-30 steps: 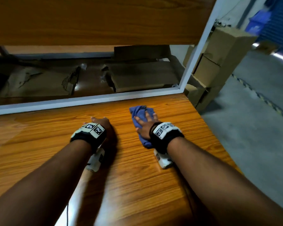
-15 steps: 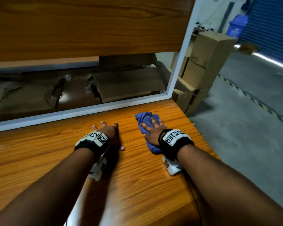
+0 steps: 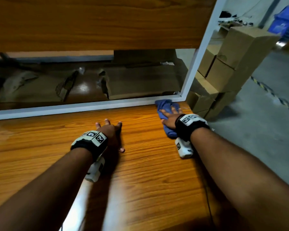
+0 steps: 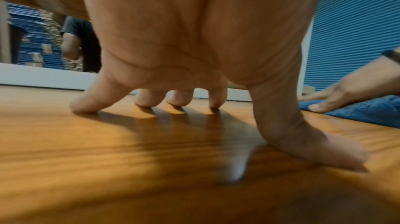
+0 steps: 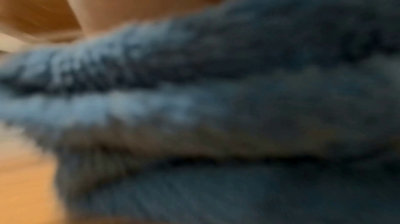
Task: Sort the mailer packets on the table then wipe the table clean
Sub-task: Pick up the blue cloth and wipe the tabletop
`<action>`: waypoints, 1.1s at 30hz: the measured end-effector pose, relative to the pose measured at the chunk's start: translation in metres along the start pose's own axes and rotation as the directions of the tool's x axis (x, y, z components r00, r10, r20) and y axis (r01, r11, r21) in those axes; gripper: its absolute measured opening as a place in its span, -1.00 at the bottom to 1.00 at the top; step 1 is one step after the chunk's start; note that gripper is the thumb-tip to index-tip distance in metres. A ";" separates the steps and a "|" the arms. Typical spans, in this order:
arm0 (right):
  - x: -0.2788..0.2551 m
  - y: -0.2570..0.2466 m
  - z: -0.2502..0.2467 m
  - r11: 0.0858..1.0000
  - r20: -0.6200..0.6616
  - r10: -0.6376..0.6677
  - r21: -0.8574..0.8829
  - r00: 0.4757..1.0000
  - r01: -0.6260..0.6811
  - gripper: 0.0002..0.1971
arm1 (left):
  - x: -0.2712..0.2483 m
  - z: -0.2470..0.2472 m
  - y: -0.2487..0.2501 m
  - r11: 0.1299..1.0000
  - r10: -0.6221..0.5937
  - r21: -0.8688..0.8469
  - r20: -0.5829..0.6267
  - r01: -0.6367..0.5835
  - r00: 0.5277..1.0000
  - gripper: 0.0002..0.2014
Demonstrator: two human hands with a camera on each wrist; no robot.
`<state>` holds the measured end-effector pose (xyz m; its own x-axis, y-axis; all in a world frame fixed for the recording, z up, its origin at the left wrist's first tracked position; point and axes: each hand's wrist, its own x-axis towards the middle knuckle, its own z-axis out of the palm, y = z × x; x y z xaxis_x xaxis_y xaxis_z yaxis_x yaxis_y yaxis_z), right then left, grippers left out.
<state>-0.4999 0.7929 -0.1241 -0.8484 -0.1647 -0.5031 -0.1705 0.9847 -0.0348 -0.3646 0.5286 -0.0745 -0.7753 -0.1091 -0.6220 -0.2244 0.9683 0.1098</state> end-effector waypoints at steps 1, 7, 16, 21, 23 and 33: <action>-0.004 0.017 -0.008 0.999 -0.025 0.048 0.005 0.999 -0.048 -0.30 | 0.002 0.002 -0.001 1.000 0.002 -0.010 -0.004 -0.002 1.000 0.18; -0.003 0.039 -0.022 0.973 -0.110 0.161 0.184 0.981 -0.139 -0.36 | 0.006 0.003 -0.001 1.000 -0.029 0.002 -0.010 0.029 1.000 0.19; -0.013 -0.011 -0.004 0.998 -0.024 -0.068 0.004 0.997 0.068 -0.36 | 0.004 0.002 -0.001 0.999 -0.032 0.030 -0.010 0.033 0.999 0.12; -0.017 0.018 -0.014 0.993 -0.086 0.102 0.075 0.991 -0.096 -0.38 | 0.005 0.001 0.000 0.999 -0.034 0.018 0.007 0.034 0.999 0.16; -0.019 -0.022 -0.007 0.995 -0.086 -0.028 0.089 0.996 0.036 -0.40 | 0.006 -0.001 0.001 0.999 -0.029 0.021 0.007 0.029 1.000 0.15; -0.022 -0.031 0.000 0.998 -0.028 -0.055 -0.016 0.998 0.055 -0.34 | -0.001 0.000 -0.003 1.000 0.009 0.024 -0.029 -0.008 1.000 0.15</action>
<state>-0.4763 0.7655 -0.1118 -0.8515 -0.2204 -0.4757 -0.2249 0.9732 -0.0484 -0.3629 0.5262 -0.0741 -0.7943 -0.1072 -0.5980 -0.2039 0.9743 0.0962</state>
